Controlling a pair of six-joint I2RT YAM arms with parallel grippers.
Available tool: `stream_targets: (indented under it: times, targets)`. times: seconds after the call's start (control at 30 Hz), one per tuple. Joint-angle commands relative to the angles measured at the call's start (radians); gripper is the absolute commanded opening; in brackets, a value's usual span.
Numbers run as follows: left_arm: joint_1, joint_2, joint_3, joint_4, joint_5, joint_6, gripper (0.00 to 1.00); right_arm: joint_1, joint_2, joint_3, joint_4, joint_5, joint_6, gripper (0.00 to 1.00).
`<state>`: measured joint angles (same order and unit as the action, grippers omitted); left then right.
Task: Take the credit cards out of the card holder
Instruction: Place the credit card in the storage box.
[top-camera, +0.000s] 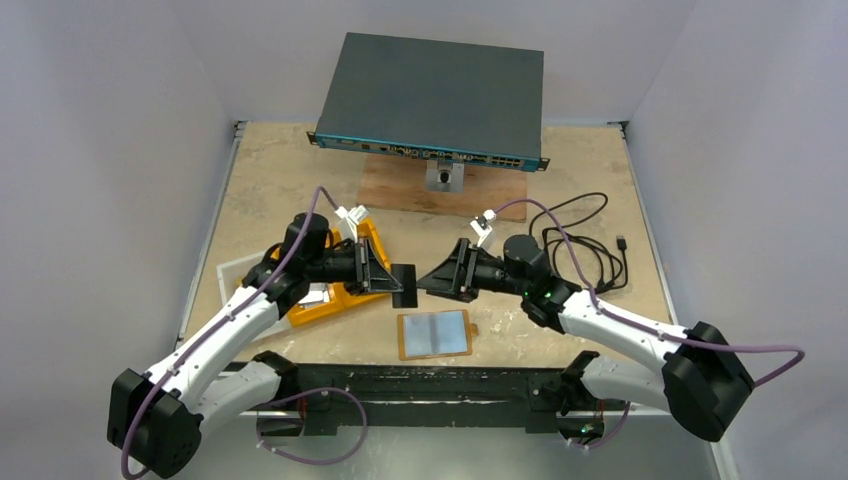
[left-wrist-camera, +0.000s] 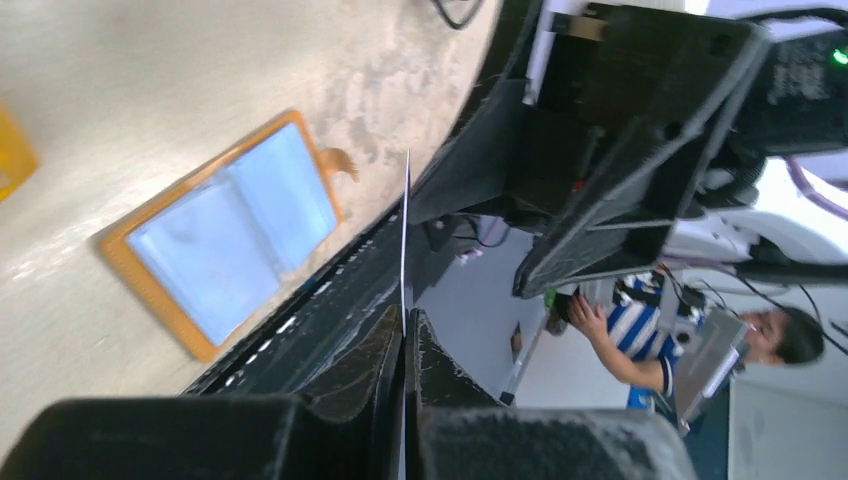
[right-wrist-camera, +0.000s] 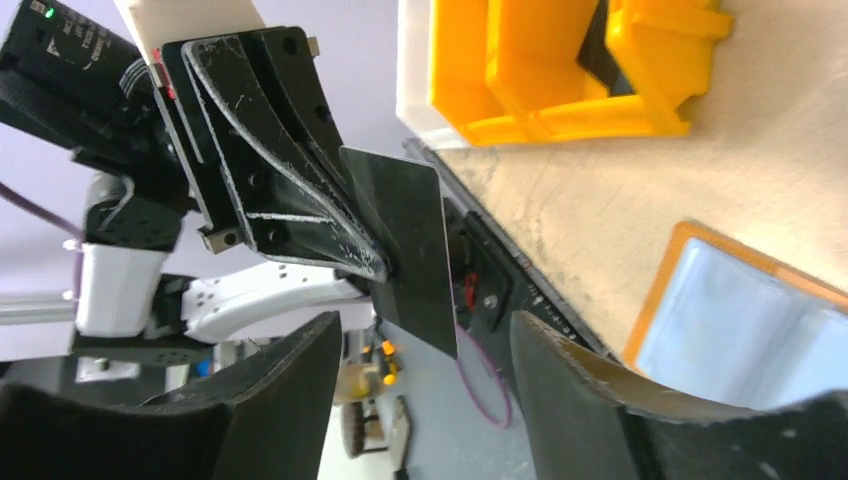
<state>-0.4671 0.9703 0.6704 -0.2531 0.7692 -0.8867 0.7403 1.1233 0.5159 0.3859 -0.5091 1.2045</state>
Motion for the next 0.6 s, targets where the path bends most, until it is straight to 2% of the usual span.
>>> stream_targets:
  times: [0.0, 0.07, 0.13, 0.23, 0.37, 0.57]
  targets:
    - [0.002, -0.049, 0.083, -0.242, -0.252, 0.083, 0.00, 0.000, -0.072, 0.018, -0.134, 0.093, -0.084, 0.71]
    - [0.003, -0.054, 0.130, -0.373, -0.419, 0.101, 0.00, -0.002, -0.098, 0.026, -0.204, 0.122, -0.113, 0.80]
    - [0.004, -0.041, 0.168, -0.483, -0.600, 0.106, 0.00, -0.001, -0.116, 0.031, -0.254, 0.148, -0.140, 0.85]
    - [0.009, -0.006, 0.188, -0.525, -0.744, 0.102, 0.00, -0.001, -0.145, 0.033, -0.308, 0.183, -0.168, 0.88]
    - [0.031, 0.103, 0.210, -0.485, -0.794, 0.093, 0.00, -0.002, -0.183, 0.033, -0.349, 0.215, -0.192, 0.88]
    - [0.060, 0.265, 0.230, -0.364, -0.781, 0.078, 0.00, -0.002, -0.239, 0.022, -0.385, 0.239, -0.211, 0.88]
